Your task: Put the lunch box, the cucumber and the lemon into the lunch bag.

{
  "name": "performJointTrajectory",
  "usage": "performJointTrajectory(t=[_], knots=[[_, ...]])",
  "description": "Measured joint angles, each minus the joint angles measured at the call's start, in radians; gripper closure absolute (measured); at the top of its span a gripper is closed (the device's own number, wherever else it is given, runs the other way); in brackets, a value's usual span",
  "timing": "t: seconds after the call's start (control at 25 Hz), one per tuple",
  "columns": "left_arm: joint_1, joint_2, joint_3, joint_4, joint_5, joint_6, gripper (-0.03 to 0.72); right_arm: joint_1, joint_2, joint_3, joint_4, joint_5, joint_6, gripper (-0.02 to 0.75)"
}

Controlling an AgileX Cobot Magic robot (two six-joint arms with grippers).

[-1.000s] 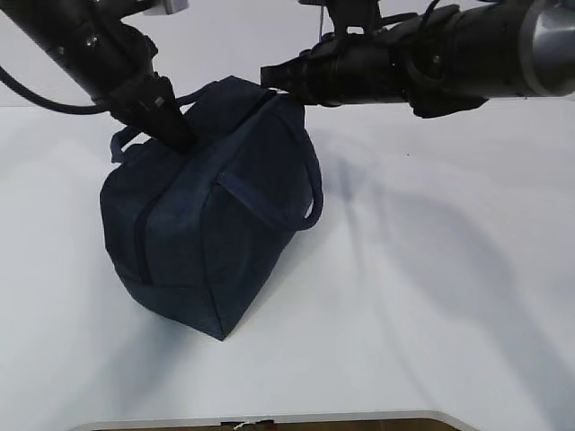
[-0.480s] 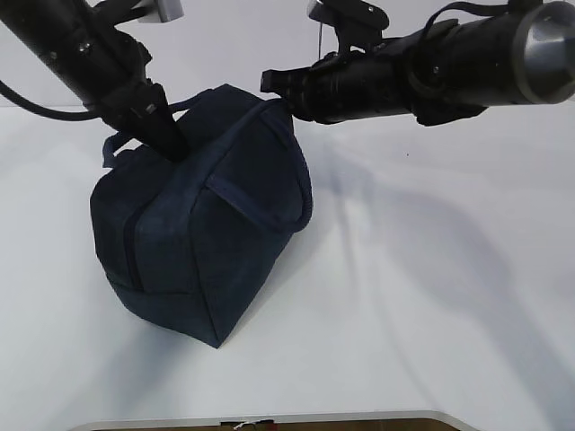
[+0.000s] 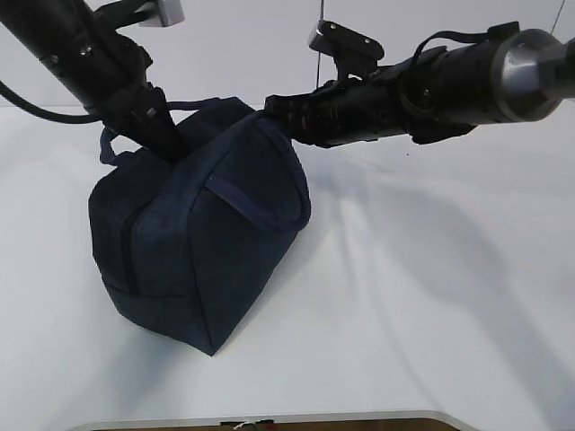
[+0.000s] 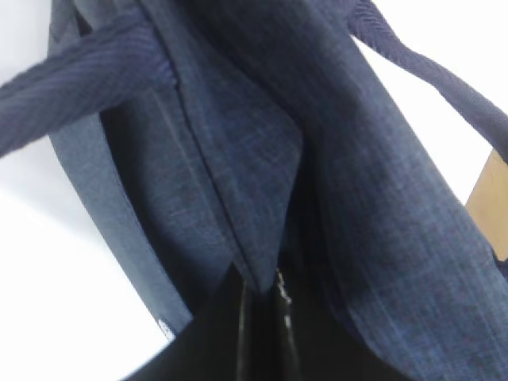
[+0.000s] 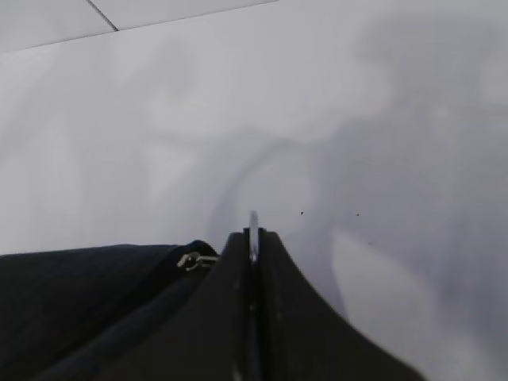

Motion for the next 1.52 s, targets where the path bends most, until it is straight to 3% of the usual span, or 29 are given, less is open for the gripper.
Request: performJointTrajectory(t=[0.36, 0.48, 0.68, 0.8, 1.52], knots=[[0.0, 0.0, 0.0, 0.001, 0.006, -0.019, 0.676, -0.004, -0.045, 0.0, -0.004, -0.04, 0.0, 0.733], [0.0, 0.0, -0.005, 0.001, 0.005, -0.03, 0.594, -0.004, -0.062, 0.0, -0.007, -0.069, 0.0, 0.733], [0.0, 0.0, -0.079, 0.001, -0.001, -0.079, 0.376, -0.006, -0.067, 0.0, -0.009, -0.101, 0.0, 0.733], [0.0, 0.0, -0.125, 0.004, -0.006, -0.097, 0.307, -0.006, -0.067, 0.0, -0.009, -0.108, 0.0, 0.733], [0.0, 0.146, -0.24, -0.055, -0.106, -0.103, 0.288, -0.008, -0.067, 0.0, -0.011, -0.115, 0.0, 0.733]])
